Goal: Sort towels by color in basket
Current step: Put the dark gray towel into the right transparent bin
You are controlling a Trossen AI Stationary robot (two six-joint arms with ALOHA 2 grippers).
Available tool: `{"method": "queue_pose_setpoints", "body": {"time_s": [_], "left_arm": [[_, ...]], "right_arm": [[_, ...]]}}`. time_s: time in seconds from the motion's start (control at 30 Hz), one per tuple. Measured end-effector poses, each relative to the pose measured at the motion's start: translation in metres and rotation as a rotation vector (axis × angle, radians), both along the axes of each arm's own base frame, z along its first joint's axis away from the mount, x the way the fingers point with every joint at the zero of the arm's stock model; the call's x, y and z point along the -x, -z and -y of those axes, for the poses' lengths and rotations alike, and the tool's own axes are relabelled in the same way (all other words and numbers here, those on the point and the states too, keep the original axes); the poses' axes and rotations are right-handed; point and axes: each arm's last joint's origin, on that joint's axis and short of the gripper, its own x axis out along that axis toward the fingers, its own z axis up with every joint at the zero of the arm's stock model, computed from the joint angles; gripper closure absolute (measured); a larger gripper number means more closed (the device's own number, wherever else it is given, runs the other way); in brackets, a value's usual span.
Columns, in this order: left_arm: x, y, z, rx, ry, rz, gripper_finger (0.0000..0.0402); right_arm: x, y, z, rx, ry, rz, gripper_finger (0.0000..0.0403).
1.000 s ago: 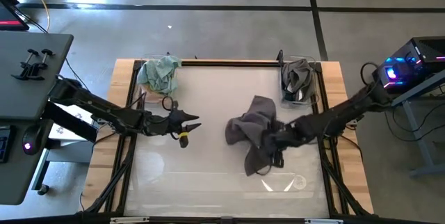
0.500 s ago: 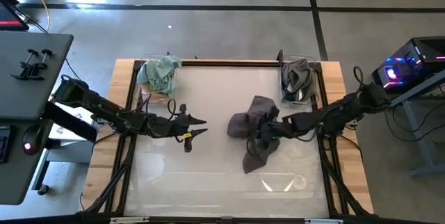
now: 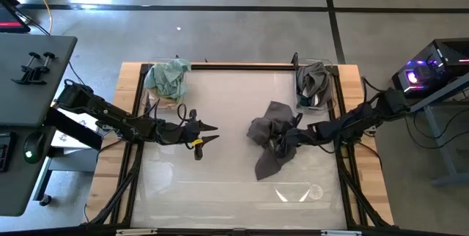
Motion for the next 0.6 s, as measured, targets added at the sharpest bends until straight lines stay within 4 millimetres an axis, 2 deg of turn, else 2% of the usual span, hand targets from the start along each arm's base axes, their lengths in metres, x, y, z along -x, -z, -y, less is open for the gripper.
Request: {"method": "queue_pose_setpoints", "body": {"time_s": [0.07, 0.17, 0.27, 0.37, 0.47, 0.6], "left_arm": [[0.000, 0.000, 0.001, 0.001, 0.004, -0.001, 0.0280], [0.001, 0.000, 0.002, 0.000, 0.011, -0.004, 0.0280], [0.001, 0.001, 0.002, -0.002, 0.011, -0.009, 0.0280], [0.001, 0.001, 0.002, -0.002, 0.011, -0.008, 0.0280], [0.001, 0.001, 0.002, -0.002, 0.011, -0.008, 0.0280], [0.001, 0.000, 0.002, 0.000, 0.011, -0.002, 0.0280]], "right_arm": [[0.003, 0.001, -0.006, -0.022, 0.016, 0.042, 0.0377], [0.004, -0.002, -0.022, -0.048, -0.025, 0.126, 0.0380], [-0.001, -0.017, -0.039, -0.025, -0.028, 0.228, 0.0376], [-0.011, -0.046, -0.056, 0.012, 0.000, 0.377, 0.0383], [-0.018, -0.079, -0.068, 0.061, -0.024, 0.446, 0.0383], [-0.016, -0.140, -0.074, 0.169, -0.006, 0.461, 0.0383]]}}
